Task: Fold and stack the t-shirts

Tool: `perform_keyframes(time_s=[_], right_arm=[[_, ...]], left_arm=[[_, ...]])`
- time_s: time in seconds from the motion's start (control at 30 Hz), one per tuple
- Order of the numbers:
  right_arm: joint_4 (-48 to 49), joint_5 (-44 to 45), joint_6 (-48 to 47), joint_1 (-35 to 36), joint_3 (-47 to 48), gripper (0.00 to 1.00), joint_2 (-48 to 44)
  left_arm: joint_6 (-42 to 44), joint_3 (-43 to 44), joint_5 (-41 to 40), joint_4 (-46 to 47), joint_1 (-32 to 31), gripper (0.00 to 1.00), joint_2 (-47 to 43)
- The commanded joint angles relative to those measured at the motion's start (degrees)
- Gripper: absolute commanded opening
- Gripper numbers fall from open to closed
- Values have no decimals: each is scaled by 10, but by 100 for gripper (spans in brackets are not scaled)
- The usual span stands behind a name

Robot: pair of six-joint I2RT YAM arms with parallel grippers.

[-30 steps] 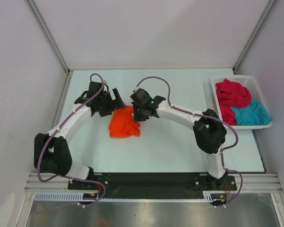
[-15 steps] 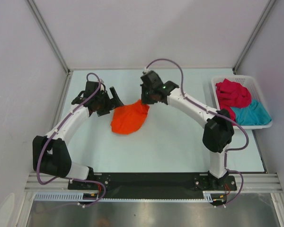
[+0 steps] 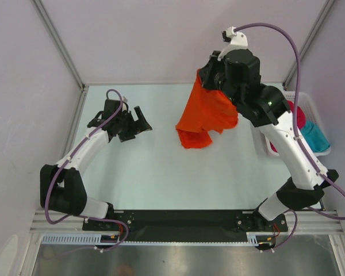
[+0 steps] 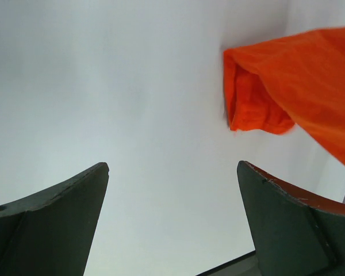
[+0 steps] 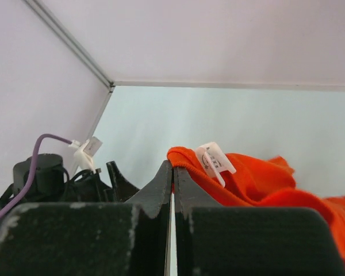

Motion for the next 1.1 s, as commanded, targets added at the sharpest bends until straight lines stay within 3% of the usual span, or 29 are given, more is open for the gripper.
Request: perform_keyframes(time_s=[0.0, 0.27, 0.33, 0.57, 0.8, 1.07], right_arm=[[-26, 18, -21, 4, 27, 0, 56], [-73, 9, -43, 33, 240, 0, 171], [-68, 9, -48, 38, 256, 0, 177], [-45, 27, -51, 29, 208, 0, 138], [-35, -3, -15, -31, 67, 0, 104], [-36, -6, -13, -27, 62, 0, 96]], left_arm=[[-2, -10, 29, 25, 2, 100, -2], [16, -17, 67, 45, -20, 100, 27], [17, -16, 73, 51, -33, 100, 36], [15, -4, 81, 61, -49, 100, 63], [14, -4, 79, 65, -53, 100, 69], [8, 4, 78, 68, -55, 100, 73]])
